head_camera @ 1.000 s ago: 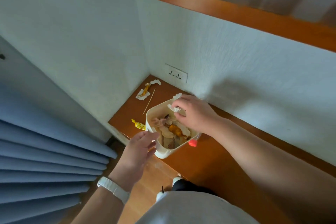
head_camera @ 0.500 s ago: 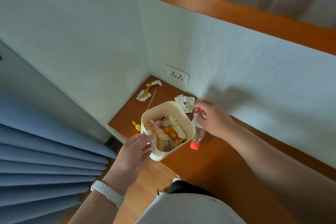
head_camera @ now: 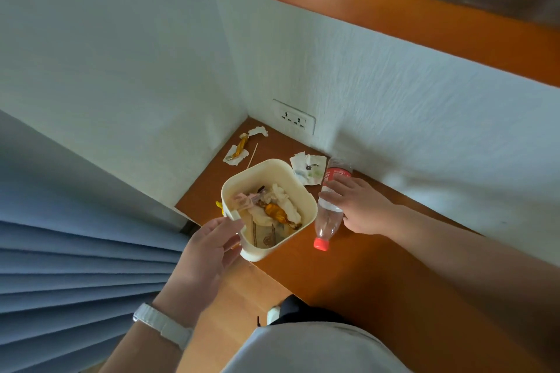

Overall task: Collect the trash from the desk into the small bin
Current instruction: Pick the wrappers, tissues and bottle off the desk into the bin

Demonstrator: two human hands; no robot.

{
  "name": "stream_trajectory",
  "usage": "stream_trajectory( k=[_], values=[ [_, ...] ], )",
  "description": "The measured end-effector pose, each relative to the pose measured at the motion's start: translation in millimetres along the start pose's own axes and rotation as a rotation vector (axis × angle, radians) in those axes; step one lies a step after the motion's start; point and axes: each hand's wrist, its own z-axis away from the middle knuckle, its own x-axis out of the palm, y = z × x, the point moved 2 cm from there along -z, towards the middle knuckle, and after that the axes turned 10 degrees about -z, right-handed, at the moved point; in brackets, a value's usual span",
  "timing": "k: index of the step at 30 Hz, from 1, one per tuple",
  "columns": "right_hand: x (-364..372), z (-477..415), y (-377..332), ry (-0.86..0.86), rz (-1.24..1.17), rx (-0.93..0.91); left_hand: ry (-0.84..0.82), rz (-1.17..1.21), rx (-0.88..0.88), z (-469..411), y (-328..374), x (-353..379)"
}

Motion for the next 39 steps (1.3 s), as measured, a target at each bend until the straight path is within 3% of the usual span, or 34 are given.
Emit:
stream_trajectory(
  k=[8, 15, 19, 25, 34, 39],
  values=[
    [10.6, -0.4, 6.2, 0.024, 0.058, -0.096, 0.040, 0.001, -0.021, 1.2, 3.9, 0.8],
    [6.5, 14.5, -2.7, 0.013, -0.046, 0.138, 0.075, 0.048, 0.002, 15.7, 10.0, -2.1],
    [-2.2, 26.2, -8.2, 0.155, -0.168, 0.307, 0.077, 0.065, 0.034, 24.1, 6.1, -11.7],
    [-35.2, 41.9, -28.5, 0.538, -0.556, 0.495, 0.098, 0.059, 0.033, 35.7, -4.7, -22.0],
    [-122.5, 55.2, -96.6, 0.918, -0.910, 0.279, 0.117, 0.040, 0.040, 43.4, -20.0, -19.2],
    [-148.7, 56.3, -135.8, 0.901, -1.196, 0.129, 0.095, 0.018, 0.079, 46.8, -22.4, -14.1]
  ],
)
